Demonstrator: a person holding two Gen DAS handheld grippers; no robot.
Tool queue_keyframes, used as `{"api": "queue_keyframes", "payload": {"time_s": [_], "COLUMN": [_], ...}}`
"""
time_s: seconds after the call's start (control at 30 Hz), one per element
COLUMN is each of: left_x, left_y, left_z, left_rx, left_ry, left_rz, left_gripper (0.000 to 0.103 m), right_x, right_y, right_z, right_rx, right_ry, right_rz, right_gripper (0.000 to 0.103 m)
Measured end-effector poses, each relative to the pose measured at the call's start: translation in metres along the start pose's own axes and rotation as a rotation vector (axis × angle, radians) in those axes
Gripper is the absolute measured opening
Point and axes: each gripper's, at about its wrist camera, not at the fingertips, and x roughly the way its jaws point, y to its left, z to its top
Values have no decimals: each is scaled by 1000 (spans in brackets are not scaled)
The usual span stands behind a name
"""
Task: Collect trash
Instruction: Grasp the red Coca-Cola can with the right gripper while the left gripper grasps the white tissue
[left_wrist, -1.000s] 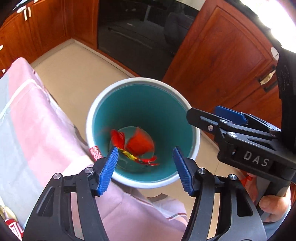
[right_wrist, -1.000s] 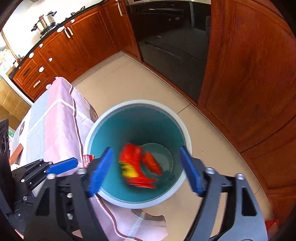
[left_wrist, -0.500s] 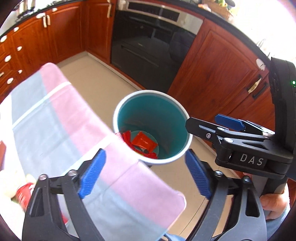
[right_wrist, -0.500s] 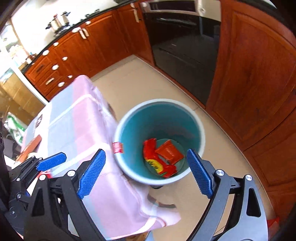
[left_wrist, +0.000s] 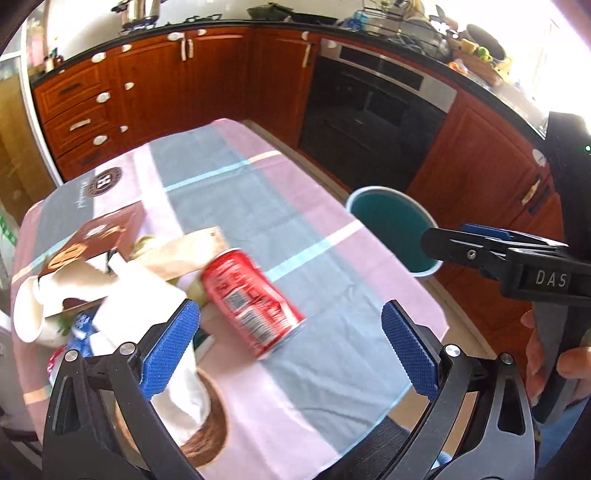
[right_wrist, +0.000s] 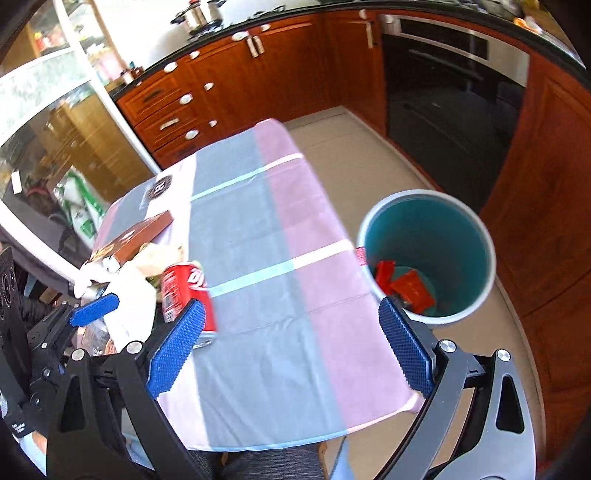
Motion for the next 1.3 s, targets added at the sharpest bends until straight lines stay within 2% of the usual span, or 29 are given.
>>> {"api": "queue_keyframes", "payload": {"time_s": [0.13,0.23,0.53,0.67,0.7,0.73,0.77,1.0,1.3], "left_x": [-10,-6,11,16,16,17,17,24,40], "left_y": [47,68,95,97,98,98,97,92,78], "left_z": [-21,-32,-47,-47,-46,-46,-46,-42,-42], "left_rx": [-89,-118,-163,-174,-179,-182,-183,-185,-157], "left_ry": [-5,4,33,37,38,38,38,43,76], "left_rz": [20,23,19,24,22,19,17,4,56], "left_gripper": [99,99,99,99,99,99,99,98,67], "right_x": [20,41,111,125,126,127,128,120,108], "right_y": [36,57,96,102,103,103,102,90,69], "right_z": [-8,-15,-22,-25,-25,-24,-24,-30,-45], "right_rx": [-47,-81,-108,-118,-123,-125,-121,-101,-65], "right_ry": [50,85,204,218,212,213,221,210,221], "right_rz": [31,54,113,139,144,153,165,175,183], "right_gripper": [91,91,91,90,82,69,61,60,60]}}
